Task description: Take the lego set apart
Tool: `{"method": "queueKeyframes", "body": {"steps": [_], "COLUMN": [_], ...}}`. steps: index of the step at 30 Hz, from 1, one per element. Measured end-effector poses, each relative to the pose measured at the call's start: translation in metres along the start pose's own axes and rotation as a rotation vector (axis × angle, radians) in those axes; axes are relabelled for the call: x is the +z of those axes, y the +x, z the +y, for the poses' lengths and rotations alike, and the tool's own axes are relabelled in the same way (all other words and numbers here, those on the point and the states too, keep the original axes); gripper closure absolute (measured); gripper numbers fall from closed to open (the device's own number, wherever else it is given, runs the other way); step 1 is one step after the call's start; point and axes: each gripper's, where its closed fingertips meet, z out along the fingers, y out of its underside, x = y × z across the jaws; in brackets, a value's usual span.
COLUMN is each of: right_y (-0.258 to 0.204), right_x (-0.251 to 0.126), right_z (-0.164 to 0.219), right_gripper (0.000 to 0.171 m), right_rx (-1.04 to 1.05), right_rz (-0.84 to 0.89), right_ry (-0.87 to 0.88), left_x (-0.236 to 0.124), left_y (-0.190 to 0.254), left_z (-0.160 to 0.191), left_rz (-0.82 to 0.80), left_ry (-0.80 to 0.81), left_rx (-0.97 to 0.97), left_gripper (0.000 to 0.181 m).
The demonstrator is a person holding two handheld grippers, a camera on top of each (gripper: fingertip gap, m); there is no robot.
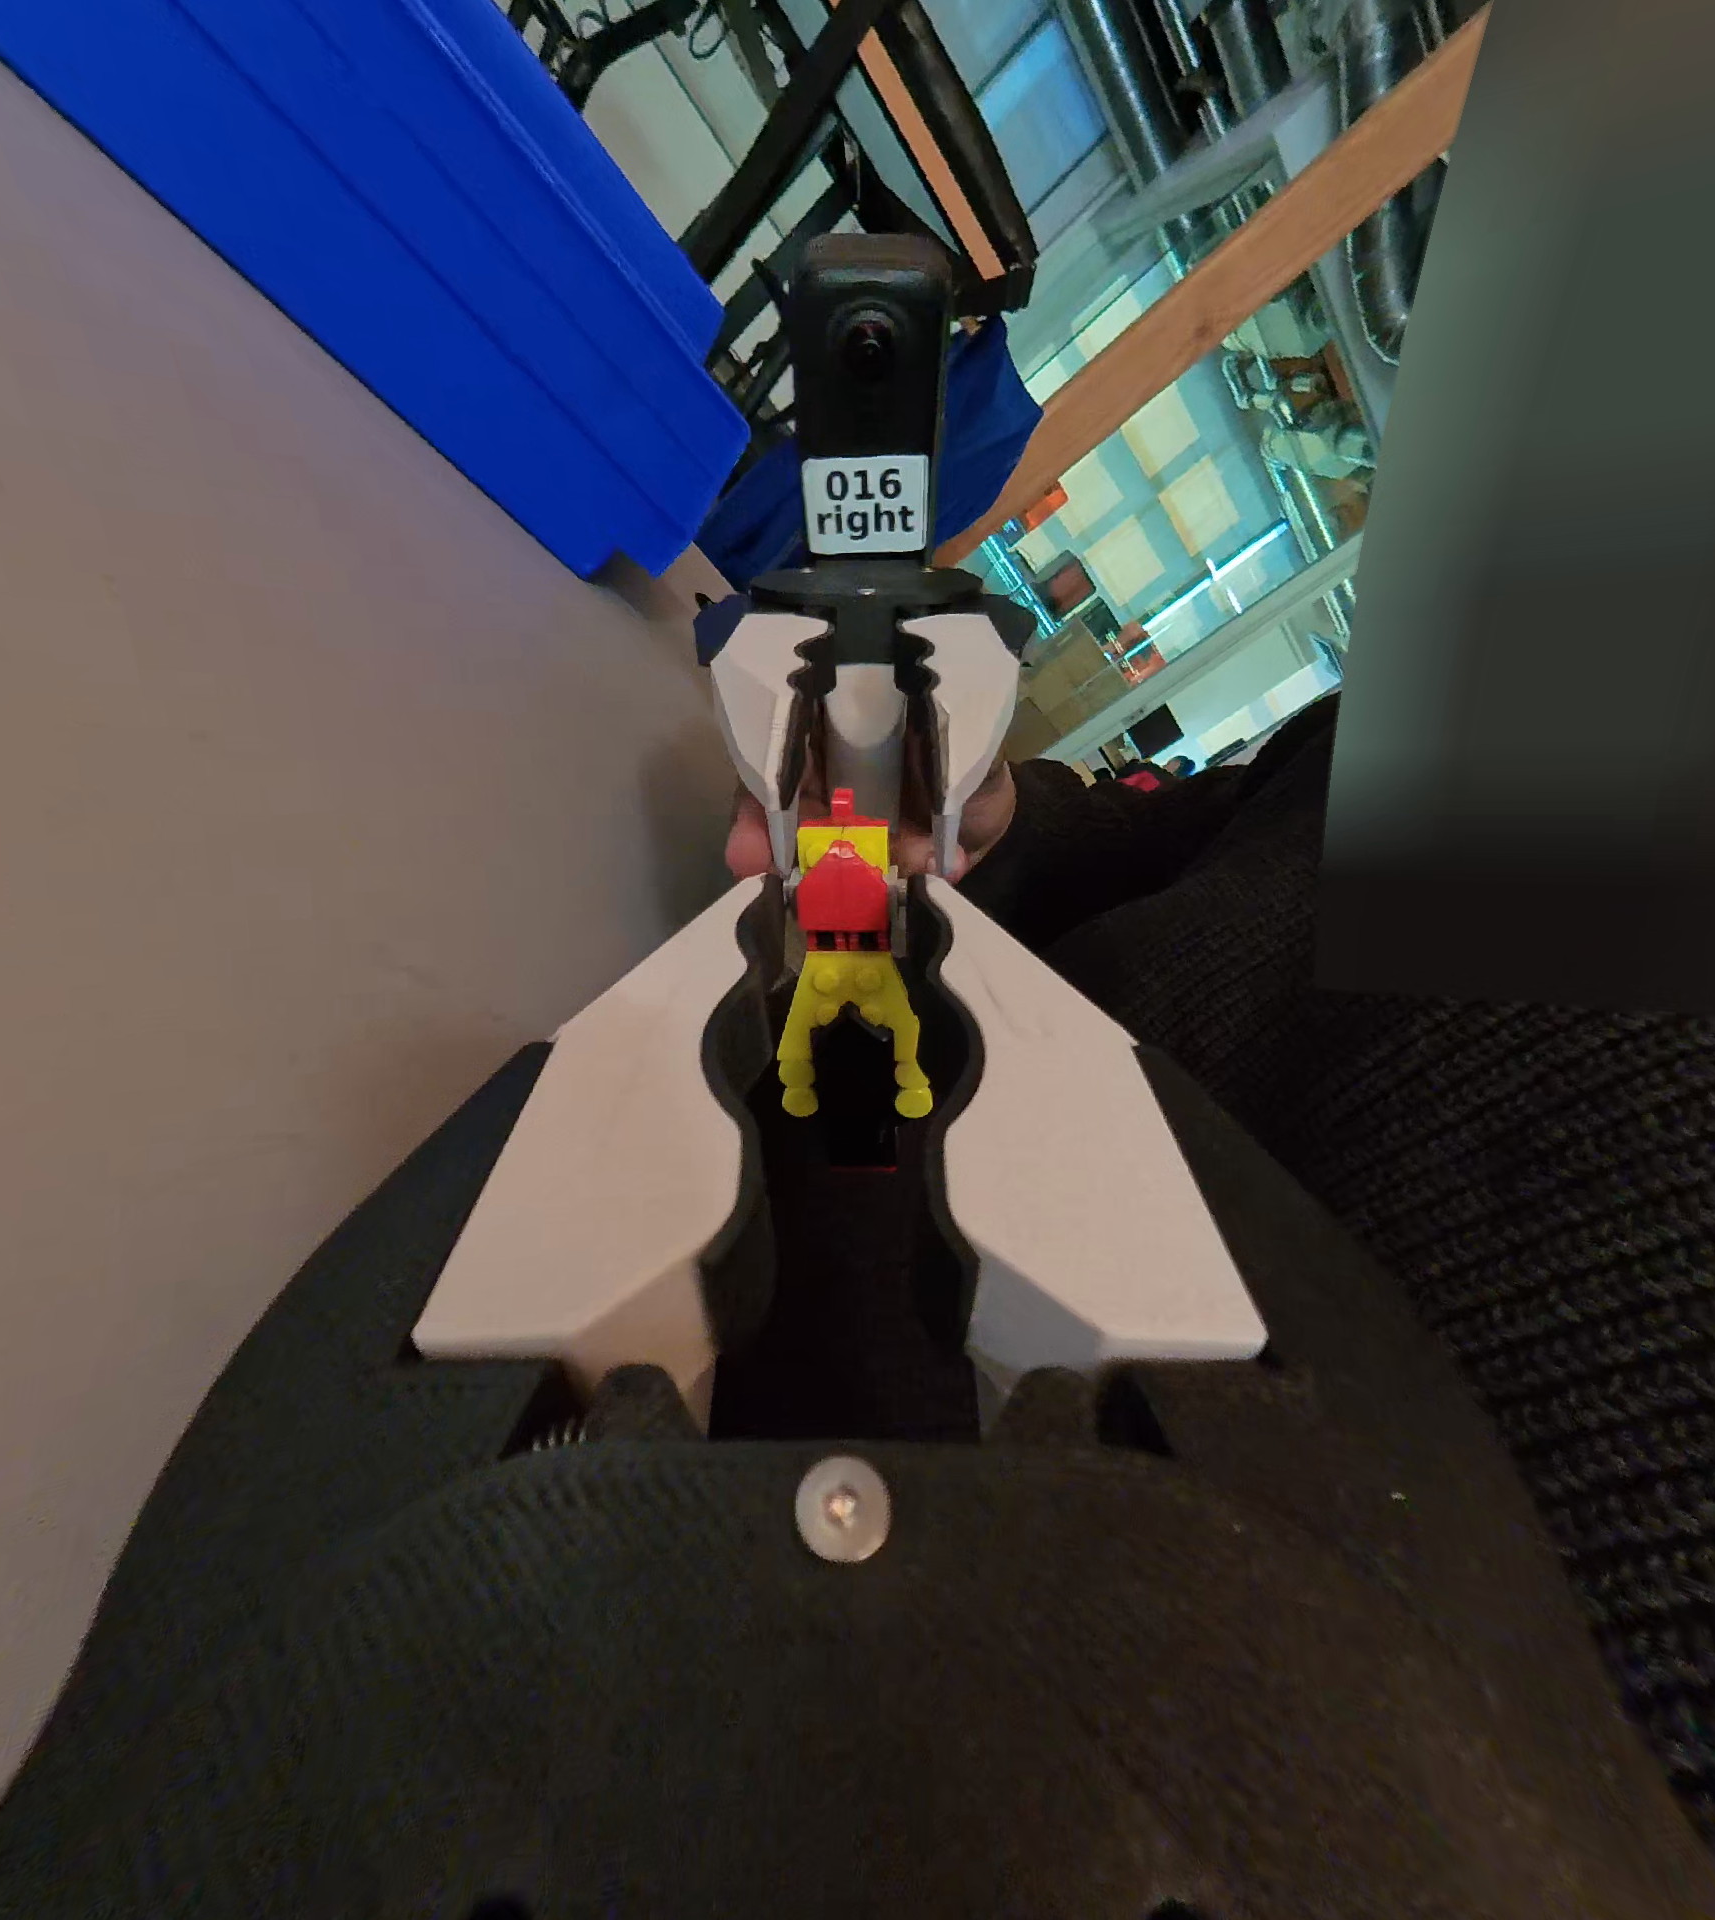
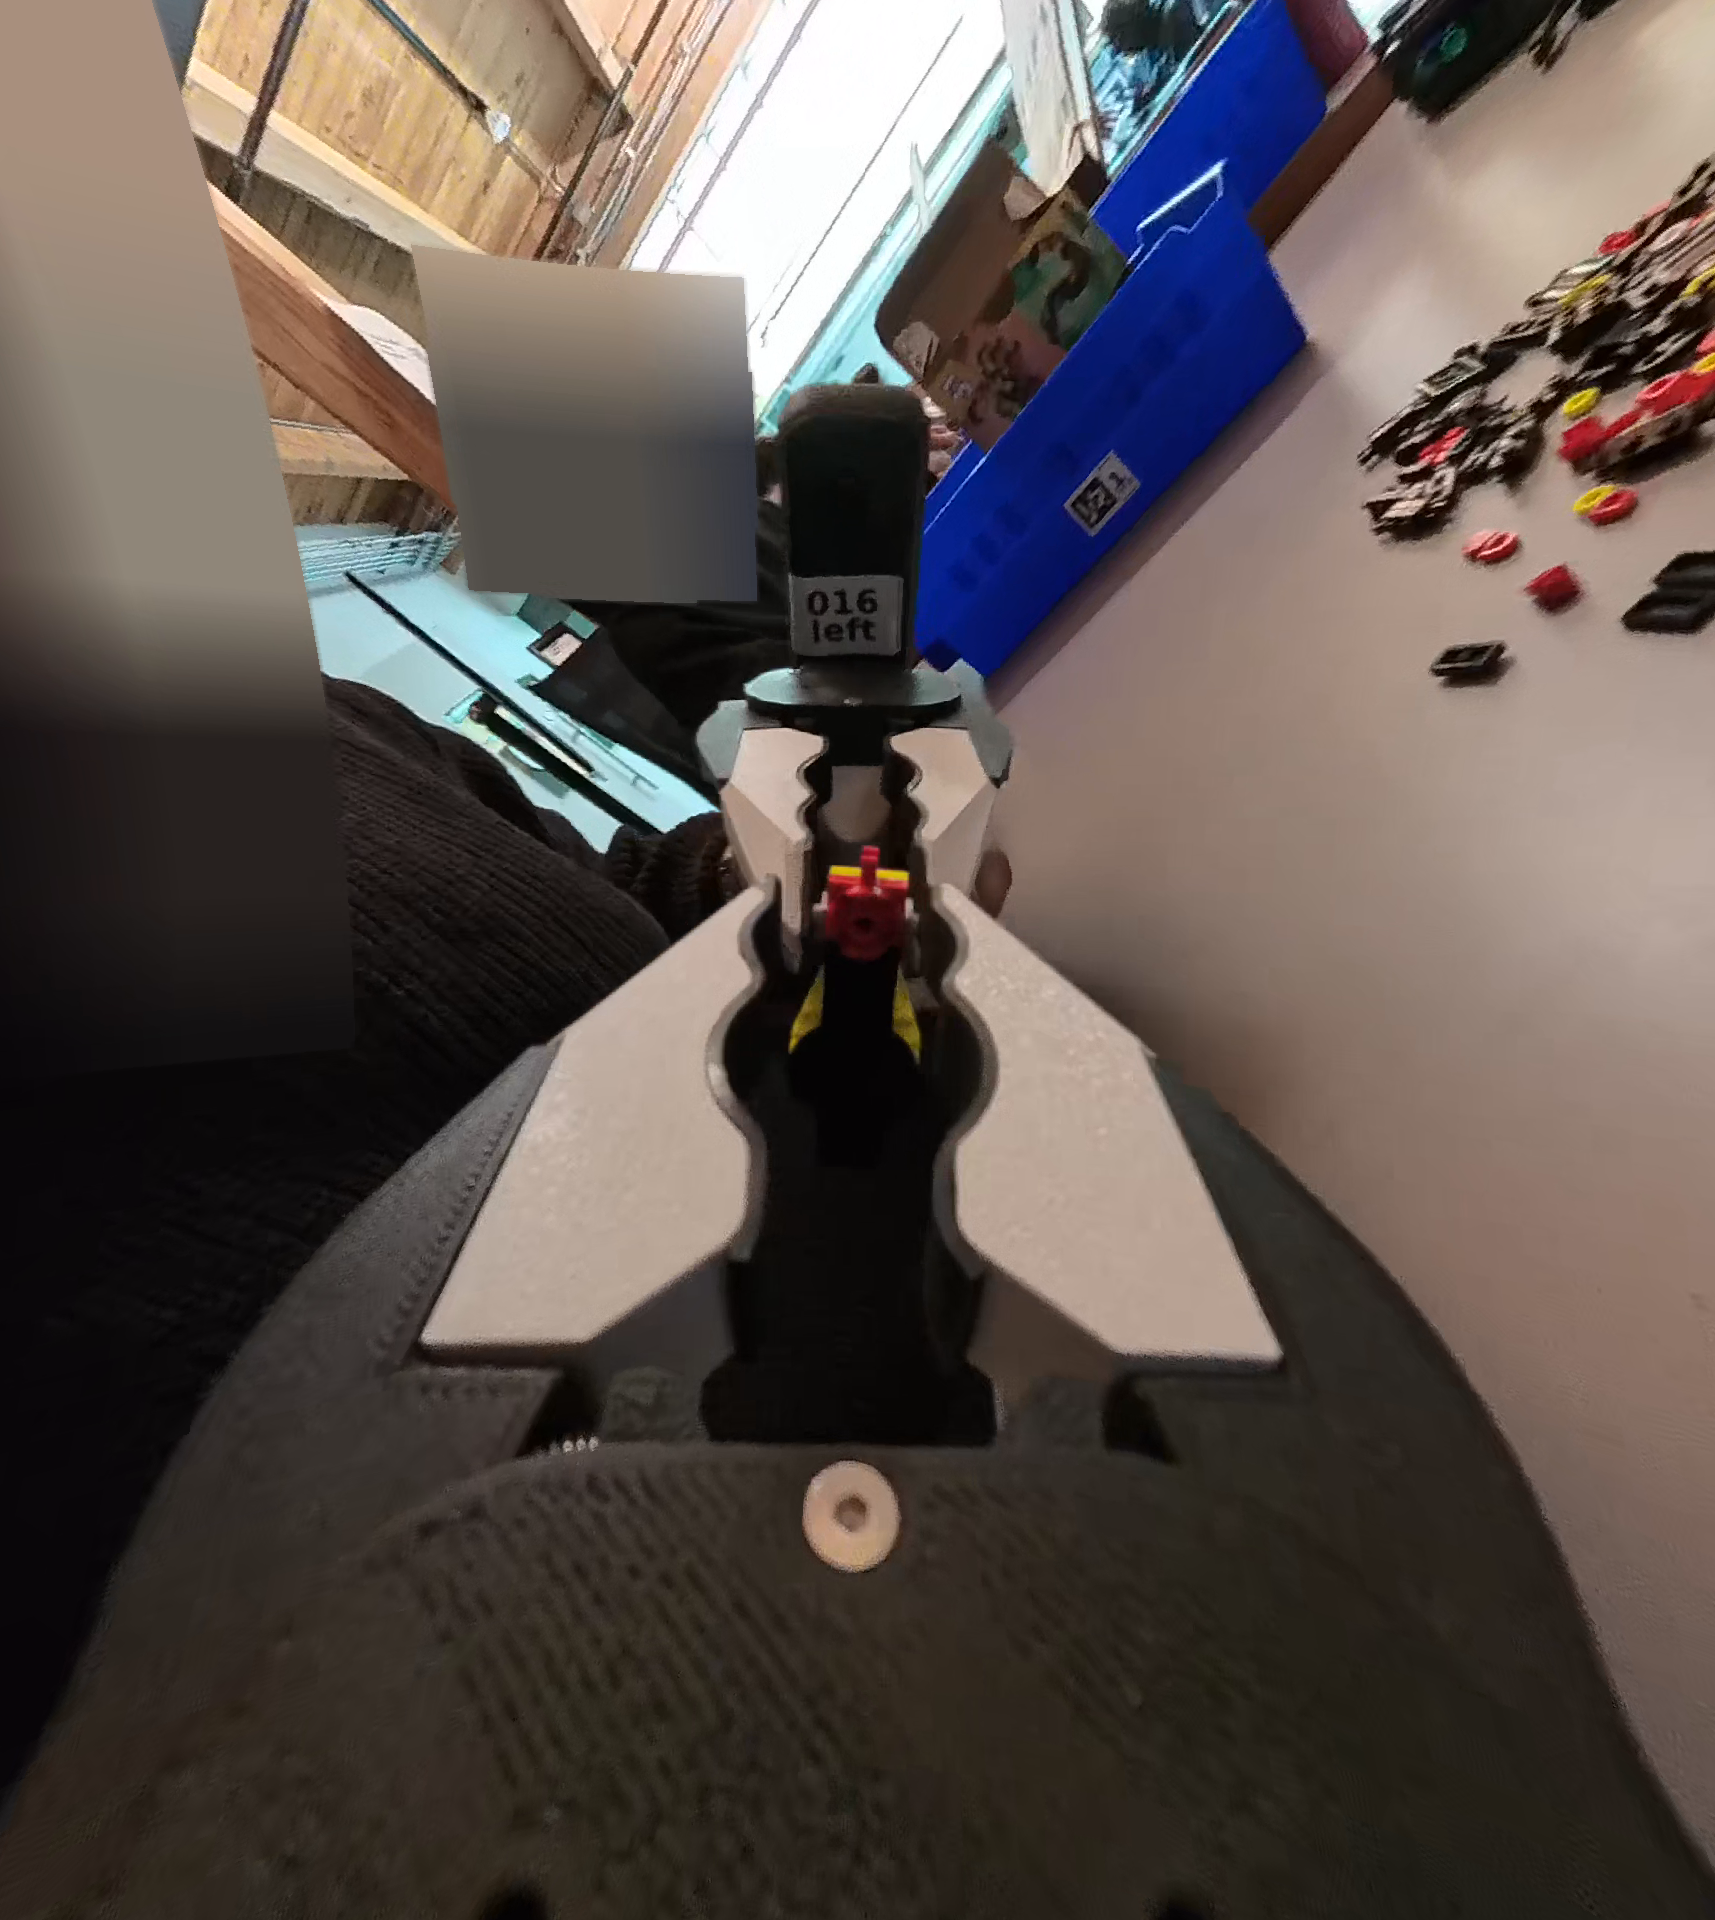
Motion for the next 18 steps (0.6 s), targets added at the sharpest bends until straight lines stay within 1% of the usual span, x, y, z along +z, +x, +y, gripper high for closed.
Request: {"method": "queueKeyframes", "body": {"steps": [5, 8, 10, 18], "right_y": [0.006, 0.009, 0.007, 0.001], "right_x": [0.004, 0.006, 0.007, 0.006], "right_z": [0.008, 0.014, 0.015, 0.012], "right_gripper": [0.145, 0.147, 0.155, 0.157], "right_rx": [-0.035, -0.056, -0.058, -0.038], "right_rz": [0.057, 0.084, 0.073, 0.049], "right_ry": [-0.047, -0.078, -0.081, -0.069], "left_x": [0.002, 0.004, 0.004, 0.004], "left_y": [-0.007, -0.005, -0.006, 0.001], "left_z": [0.005, 0.007, 0.008, 0.004], "left_rz": [-0.062, -0.065, -0.076, -0.039], "left_ry": [-0.033, -0.041, -0.044, -0.011], "left_rx": [0.038, 0.058, 0.062, 0.036], "left_gripper": [0.162, 0.162, 0.162, 0.162]}}
